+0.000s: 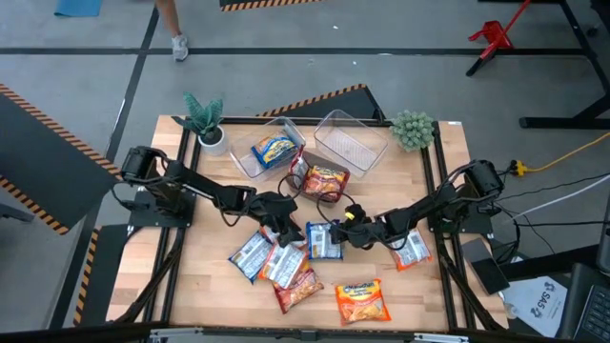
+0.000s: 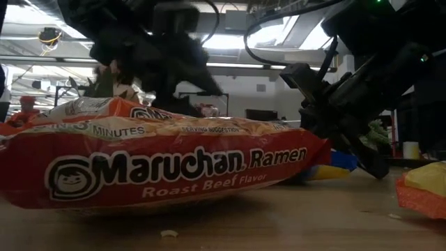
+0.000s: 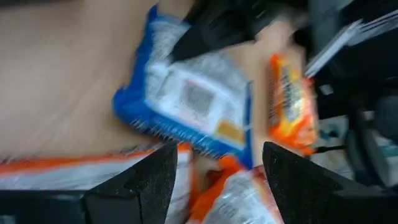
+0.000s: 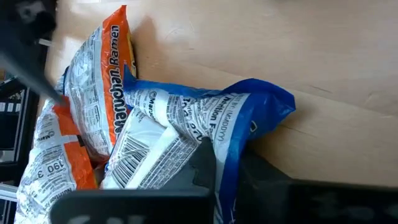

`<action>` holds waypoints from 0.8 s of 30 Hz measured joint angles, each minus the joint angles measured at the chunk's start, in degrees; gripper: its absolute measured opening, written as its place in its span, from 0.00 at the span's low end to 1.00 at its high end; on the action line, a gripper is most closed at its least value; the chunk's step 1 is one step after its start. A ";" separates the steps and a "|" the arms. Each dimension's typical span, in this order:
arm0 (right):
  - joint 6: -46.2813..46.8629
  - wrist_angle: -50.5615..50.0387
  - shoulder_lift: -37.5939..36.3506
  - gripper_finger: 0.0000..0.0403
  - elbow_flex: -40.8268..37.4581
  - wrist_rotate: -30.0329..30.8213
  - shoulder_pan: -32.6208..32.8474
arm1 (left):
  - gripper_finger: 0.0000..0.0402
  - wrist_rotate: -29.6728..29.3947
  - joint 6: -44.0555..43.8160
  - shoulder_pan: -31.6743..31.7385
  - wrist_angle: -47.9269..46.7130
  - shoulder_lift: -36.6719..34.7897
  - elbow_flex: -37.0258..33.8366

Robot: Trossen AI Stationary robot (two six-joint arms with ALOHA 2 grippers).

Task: Sort Maruchan noodles
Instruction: Put the blue noodle pack into the left transparent bin

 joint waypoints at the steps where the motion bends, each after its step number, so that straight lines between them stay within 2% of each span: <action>1: -0.04 0.20 0.00 0.01 -0.02 0.02 0.00 | 0.57 0.76 -0.46 0.24 -0.15 -0.54 0.06; 11: -2.61 1.52 -1.52 0.02 -0.16 1.16 0.00 | 0.57 1.00 -1.64 3.00 -1.33 -9.93 -0.05; 24: -13.75 2.20 -14.61 0.01 0.16 10.14 0.00 | 0.59 1.48 -5.52 8.39 -1.03 -20.21 -0.07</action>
